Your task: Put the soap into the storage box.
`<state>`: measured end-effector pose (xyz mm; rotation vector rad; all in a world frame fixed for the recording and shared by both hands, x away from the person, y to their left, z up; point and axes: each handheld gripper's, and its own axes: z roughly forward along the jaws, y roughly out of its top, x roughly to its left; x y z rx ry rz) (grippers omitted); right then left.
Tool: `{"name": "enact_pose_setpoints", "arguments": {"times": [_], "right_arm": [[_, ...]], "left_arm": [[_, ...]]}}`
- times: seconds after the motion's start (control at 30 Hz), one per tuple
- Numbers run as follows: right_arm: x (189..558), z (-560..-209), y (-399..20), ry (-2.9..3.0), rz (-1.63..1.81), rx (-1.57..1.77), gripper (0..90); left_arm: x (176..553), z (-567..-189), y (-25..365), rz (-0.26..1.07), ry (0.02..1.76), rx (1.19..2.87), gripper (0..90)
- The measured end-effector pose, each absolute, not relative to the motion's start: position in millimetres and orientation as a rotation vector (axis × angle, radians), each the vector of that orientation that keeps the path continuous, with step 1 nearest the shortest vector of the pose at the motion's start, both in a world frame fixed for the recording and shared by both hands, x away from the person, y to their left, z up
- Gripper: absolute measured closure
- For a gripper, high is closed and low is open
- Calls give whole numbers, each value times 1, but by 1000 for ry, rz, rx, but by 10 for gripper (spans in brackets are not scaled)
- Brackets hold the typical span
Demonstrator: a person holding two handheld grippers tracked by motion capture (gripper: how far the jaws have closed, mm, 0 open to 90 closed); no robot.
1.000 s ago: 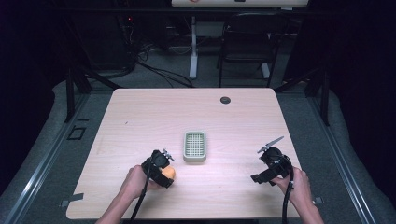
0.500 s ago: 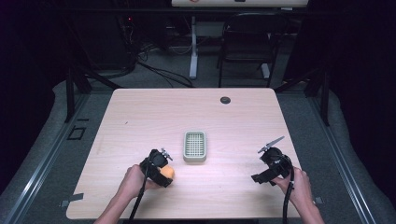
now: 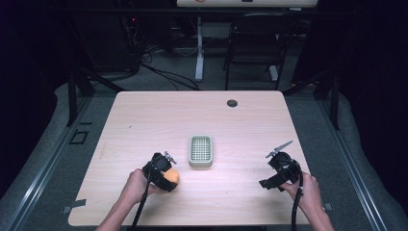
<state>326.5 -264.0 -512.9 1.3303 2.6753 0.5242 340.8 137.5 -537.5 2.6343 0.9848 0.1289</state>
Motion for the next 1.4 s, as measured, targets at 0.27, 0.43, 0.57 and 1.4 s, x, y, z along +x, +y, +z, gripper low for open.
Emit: {"name": "enact_pose_setpoints", "arguments": {"times": [0.27,0.43,0.57,1.4], "right_arm": [[326,-513,-264,2669,535,1332,142],[326,-513,-264,2666,536,1331,142],[326,-513,-264,2665,540,1332,142],[326,-513,-265,2639,545,1353,74]], "left_arm": [[341,-533,140,140,981,2622,273],[341,-530,141,144,980,2617,273],[341,-528,141,157,974,2613,273],[342,-517,144,171,968,2568,273]]}}
